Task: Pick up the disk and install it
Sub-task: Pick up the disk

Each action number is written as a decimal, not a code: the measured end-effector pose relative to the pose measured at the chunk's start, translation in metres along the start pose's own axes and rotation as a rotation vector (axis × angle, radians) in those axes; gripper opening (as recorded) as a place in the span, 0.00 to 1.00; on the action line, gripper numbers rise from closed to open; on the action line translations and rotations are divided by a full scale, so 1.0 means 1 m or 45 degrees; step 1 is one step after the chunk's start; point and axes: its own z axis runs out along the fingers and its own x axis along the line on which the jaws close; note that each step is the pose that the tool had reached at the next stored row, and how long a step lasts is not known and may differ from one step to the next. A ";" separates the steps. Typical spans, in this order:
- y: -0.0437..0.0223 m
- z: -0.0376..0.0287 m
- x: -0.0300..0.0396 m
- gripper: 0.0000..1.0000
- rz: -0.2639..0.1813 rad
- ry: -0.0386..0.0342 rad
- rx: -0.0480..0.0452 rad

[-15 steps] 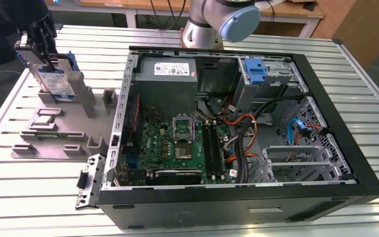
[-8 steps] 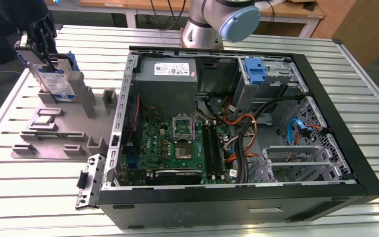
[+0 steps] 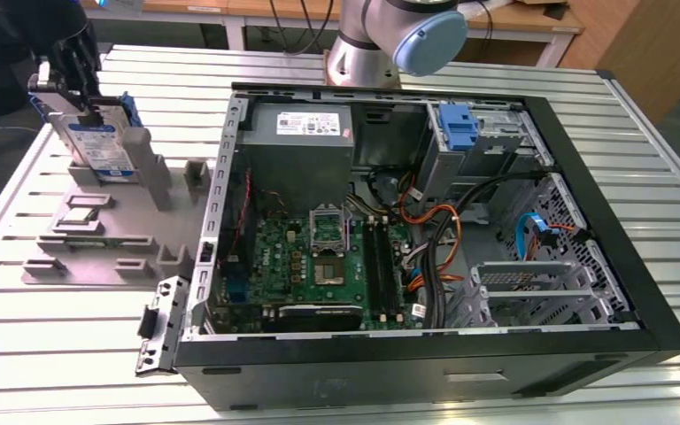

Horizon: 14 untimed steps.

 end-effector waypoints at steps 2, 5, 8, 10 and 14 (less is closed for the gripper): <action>0.0000 0.0000 0.0000 0.36 0.000 0.0000 0.000; 0.0000 0.0000 0.0000 0.36 0.001 0.0000 0.000; 0.0000 0.0000 0.0000 0.35 0.001 0.0000 0.000; 0.0000 0.0000 0.0000 0.35 0.002 0.0000 0.000; 0.0000 0.0002 0.0000 0.35 0.020 -0.0008 0.001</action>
